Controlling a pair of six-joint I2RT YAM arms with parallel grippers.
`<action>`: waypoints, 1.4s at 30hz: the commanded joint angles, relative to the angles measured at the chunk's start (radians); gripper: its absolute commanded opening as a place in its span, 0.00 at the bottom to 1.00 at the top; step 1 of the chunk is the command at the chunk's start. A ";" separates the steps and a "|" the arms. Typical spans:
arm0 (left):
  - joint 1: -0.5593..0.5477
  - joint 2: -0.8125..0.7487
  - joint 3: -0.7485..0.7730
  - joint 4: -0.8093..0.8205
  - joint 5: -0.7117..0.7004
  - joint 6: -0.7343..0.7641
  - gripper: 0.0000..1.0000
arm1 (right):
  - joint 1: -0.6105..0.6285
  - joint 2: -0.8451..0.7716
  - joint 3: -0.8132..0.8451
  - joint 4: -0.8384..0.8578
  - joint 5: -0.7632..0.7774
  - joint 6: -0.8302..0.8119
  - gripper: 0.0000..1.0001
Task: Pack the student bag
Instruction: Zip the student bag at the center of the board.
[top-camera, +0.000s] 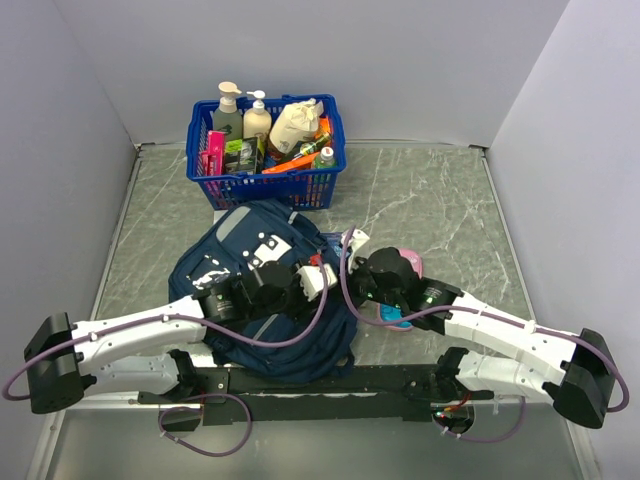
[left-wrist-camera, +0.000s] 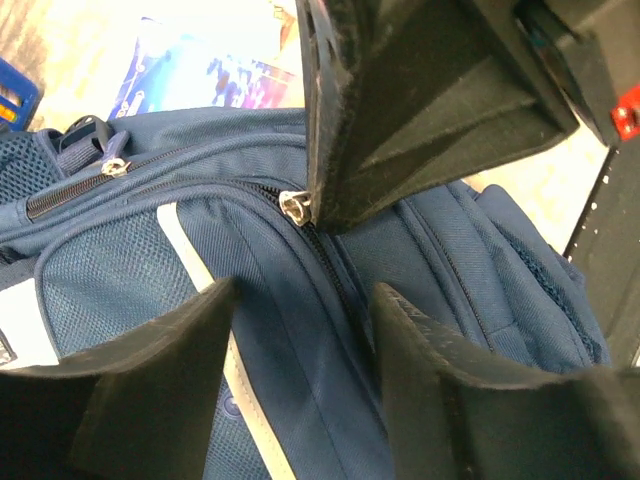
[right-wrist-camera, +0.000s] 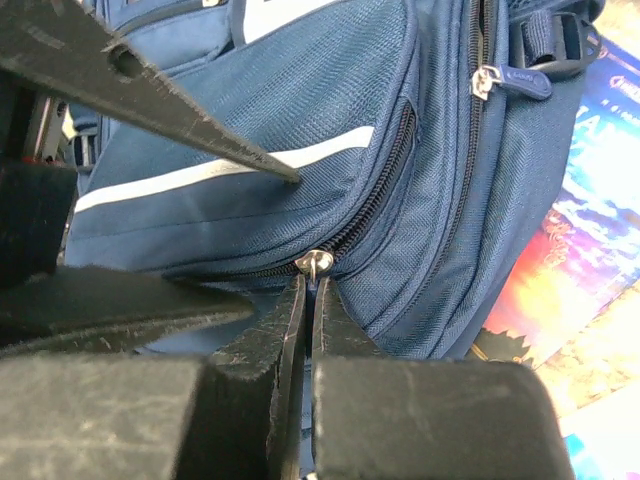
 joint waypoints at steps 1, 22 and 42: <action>-0.003 -0.040 -0.041 0.023 0.012 0.052 0.50 | 0.028 -0.007 0.080 0.088 -0.049 0.024 0.00; -0.005 -0.080 0.010 -0.228 0.423 0.314 0.01 | -0.063 -0.030 0.076 -0.036 0.032 -0.107 0.00; -0.013 -0.125 0.123 -0.618 0.564 0.715 0.01 | -0.123 0.092 0.188 0.067 -0.137 -0.154 0.48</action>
